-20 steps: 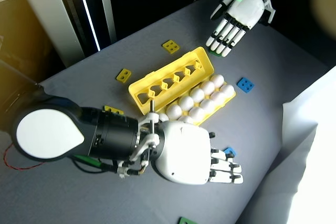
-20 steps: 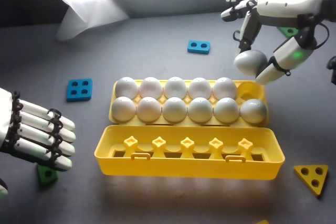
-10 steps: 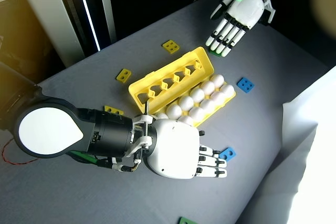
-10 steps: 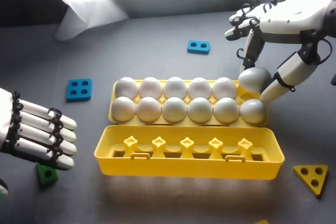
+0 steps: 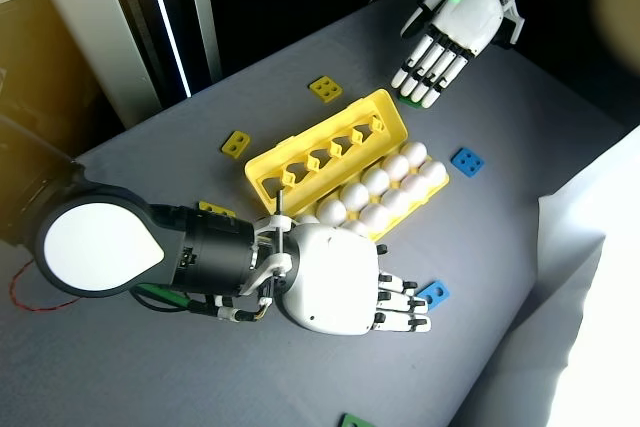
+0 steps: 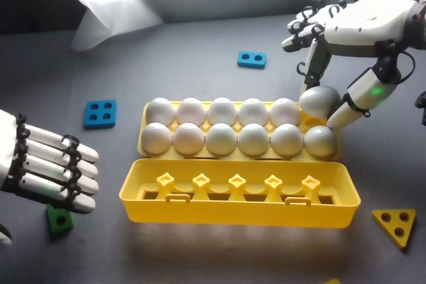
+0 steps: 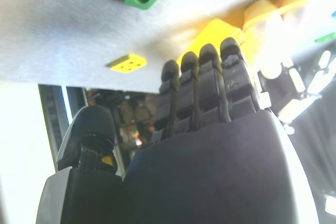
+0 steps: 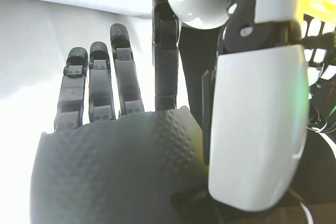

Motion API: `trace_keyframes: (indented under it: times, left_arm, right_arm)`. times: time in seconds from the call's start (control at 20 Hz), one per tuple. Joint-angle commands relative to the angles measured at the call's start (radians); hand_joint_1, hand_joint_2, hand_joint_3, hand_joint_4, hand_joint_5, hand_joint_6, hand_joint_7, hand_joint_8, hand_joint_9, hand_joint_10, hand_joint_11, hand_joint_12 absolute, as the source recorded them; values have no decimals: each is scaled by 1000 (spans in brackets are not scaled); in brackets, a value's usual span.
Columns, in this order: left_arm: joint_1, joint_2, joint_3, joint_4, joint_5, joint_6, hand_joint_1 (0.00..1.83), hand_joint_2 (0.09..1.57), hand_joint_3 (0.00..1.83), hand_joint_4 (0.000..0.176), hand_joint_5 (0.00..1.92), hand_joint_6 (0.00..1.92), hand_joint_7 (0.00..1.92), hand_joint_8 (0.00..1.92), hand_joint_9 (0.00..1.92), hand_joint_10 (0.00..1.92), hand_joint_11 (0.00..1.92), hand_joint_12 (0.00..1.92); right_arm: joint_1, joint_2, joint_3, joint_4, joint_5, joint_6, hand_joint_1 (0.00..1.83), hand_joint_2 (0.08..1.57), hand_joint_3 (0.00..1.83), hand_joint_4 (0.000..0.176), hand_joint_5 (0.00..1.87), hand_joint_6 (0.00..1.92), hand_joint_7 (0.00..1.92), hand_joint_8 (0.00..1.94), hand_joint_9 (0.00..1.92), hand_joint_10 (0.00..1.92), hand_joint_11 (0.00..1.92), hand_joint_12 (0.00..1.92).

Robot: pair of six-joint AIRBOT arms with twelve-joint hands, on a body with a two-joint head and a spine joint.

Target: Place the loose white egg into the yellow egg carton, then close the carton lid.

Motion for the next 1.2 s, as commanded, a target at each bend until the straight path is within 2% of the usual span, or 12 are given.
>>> trace_keyframes:
  times: [0.0, 0.2, 0.3, 0.5, 0.75, 0.85, 0.9, 0.95, 1.0, 1.05, 1.1, 1.15]
  left_arm:
    - [-4, 16, 3, -62, -52, -2, 0, 1430, 0, 0, 136, 5, 107, 2, 62, 2, 17, 9]
    - [-4, 16, 3, -62, -52, -2, 0, 1428, 0, 0, 180, 14, 147, 12, 106, 13, 48, 26]
    - [-5, 16, 3, -62, -52, -3, 0, 1432, 0, 0, 100, 0, 78, 0, 43, 0, 1, 0]
    - [-5, 16, 2, -62, -52, -5, 0, 1437, 2, 0, 102, 2, 84, 1, 36, 1, 2, 0]
    - [-5, 16, 2, -62, -52, -7, 0, 1435, 0, 0, 183, 5, 143, 3, 100, 4, 50, 29]
    - [-5, 17, 2, -62, -52, -7, 0, 1438, 1, 0, 157, 0, 128, 3, 86, 4, 34, 23]
    - [-5, 17, 2, -62, -52, -7, 0, 1439, 2, 0, 153, 0, 129, 3, 88, 5, 43, 28]
    - [-5, 17, 1, -62, -52, -7, 0, 1437, 1, 0, 159, 3, 132, 4, 90, 5, 46, 30]
    - [-5, 17, 1, -62, -52, -7, 0, 1435, 0, 0, 132, 0, 106, 0, 65, 0, 23, 20]
    - [-5, 17, 0, -62, -52, -7, 0, 1435, 0, 0, 152, 9, 121, 8, 77, 7, 40, 29]
    - [-5, 17, 0, -62, -52, -7, 0, 1433, 0, 0, 158, 11, 134, 13, 83, 9, 41, 30]
    - [-5, 17, 0, -62, -52, -7, 0, 1432, 0, 0, 160, 11, 141, 14, 84, 8, 40, 30]
  right_arm:
    - [14, 7, 2, 32, 59, 3, 1119, 956, 0, 176, 1447, 136, 264, 1, 57, 7, 0, 0]
    - [22, -5, 10, 32, 59, 2, 1118, 955, 0, 176, 1446, 136, 278, 5, 67, 9, 0, 0]
    - [26, -8, 15, 33, 59, 2, 1118, 956, 1, 176, 1445, 137, 282, 6, 57, 4, 0, 0]
    - [26, -10, 16, 34, 59, 2, 1119, 955, 0, 176, 1445, 141, 267, 2, 55, 3, 0, 0]
    - [22, -9, 16, 36, 59, 0, 1115, 956, 0, 176, 1441, 141, 260, 0, 46, 0, 0, 0]
    - [23, -9, 18, 36, 60, -1, 1091, 980, 2, 176, 1311, 385, 244, 6, 34, 1, 0, 0]
    - [23, -9, 19, 36, 60, -2, 949, 867, 0, 158, 1152, 167, 249, 2, 45, 1, 0, 0]
    - [23, -9, 19, 36, 60, -2, 905, 840, 0, 154, 1128, 62, 250, 0, 61, 1, 0, 0]
    - [23, -9, 19, 36, 60, -5, 873, 830, 0, 134, 1095, 26, 239, 0, 54, 0, 0, 0]
    - [22, -9, 19, 36, 60, -6, 851, 816, 0, 127, 1079, 14, 251, 6, 66, 5, 0, 0]
    - [22, -9, 19, 36, 60, -6, 791, 803, 0, 149, 1042, 3, 228, 1, 52, 1, 0, 0]
    - [21, -9, 19, 36, 60, -8, 751, 795, 0, 155, 992, 0, 190, 0, 11, 0, 0, 0]
